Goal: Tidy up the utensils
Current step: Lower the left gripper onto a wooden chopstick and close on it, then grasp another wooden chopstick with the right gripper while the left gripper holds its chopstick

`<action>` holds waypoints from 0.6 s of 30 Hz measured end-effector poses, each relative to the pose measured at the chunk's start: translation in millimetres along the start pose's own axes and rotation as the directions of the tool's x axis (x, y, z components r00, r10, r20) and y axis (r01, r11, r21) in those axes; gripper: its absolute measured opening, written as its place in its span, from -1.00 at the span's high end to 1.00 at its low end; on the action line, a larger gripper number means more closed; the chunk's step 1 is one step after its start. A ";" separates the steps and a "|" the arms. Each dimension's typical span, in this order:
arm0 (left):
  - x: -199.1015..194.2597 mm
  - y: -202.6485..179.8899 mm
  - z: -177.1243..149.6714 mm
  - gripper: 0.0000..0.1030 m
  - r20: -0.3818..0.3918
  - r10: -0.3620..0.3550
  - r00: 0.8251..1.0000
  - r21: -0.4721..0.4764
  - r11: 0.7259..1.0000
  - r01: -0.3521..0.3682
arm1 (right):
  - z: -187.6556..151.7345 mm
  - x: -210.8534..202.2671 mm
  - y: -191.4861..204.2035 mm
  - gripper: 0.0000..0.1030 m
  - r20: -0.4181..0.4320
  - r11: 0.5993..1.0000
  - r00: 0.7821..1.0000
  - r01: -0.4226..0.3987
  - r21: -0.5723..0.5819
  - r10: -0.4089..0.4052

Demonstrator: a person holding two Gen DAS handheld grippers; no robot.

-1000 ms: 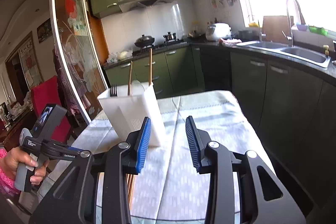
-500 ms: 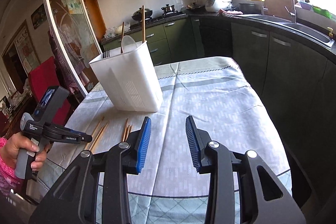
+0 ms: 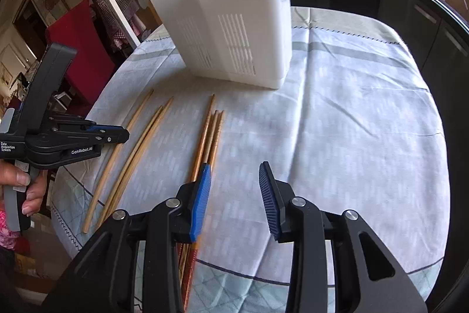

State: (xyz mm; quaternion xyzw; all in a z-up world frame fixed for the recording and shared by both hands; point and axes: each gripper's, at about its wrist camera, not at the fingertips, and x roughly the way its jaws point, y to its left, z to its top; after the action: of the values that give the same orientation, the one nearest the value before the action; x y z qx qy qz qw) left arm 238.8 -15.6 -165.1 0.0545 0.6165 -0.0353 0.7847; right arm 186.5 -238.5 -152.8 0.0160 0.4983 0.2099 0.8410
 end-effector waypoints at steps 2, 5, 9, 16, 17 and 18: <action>-0.3 2.1 -1.0 0.85 0.006 -0.002 1.000 -0.001 1.000 0.002 | 5.4 13.1 3.7 0.34 -0.031 1.000 1.000 0.000 -0.012 0.000; -0.3 1.8 -0.9 0.85 0.012 0.002 1.000 0.008 1.000 -0.002 | 9.0 26.9 8.3 0.34 -0.055 0.999 0.998 0.020 -0.027 -0.021; -0.2 0.8 -1.6 0.85 0.011 -0.005 1.000 0.008 1.000 0.005 | 11.9 38.4 11.7 0.34 -0.074 0.997 0.995 0.059 -0.048 -0.062; -1.3 2.5 -0.4 0.85 0.012 -0.009 1.000 0.007 1.000 0.009 | 13.9 44.5 25.1 0.34 -0.059 0.985 0.988 0.133 -0.109 -0.140; -1.3 2.1 -0.2 0.85 0.012 -0.006 1.000 0.009 1.000 0.005 | 13.7 45.3 29.0 0.34 -0.061 0.984 0.988 0.132 -0.121 -0.140; -1.4 1.7 -0.1 0.85 0.013 -0.002 1.000 0.011 1.000 0.002 | 13.1 45.8 33.3 0.34 -0.060 0.982 0.988 0.135 -0.132 -0.144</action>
State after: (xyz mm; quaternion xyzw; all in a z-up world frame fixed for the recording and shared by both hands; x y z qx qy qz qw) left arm 238.6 -13.8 -163.7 0.0579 0.6110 -0.0399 0.7885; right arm 205.4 -188.8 -176.4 -0.0803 0.5128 0.1821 0.8351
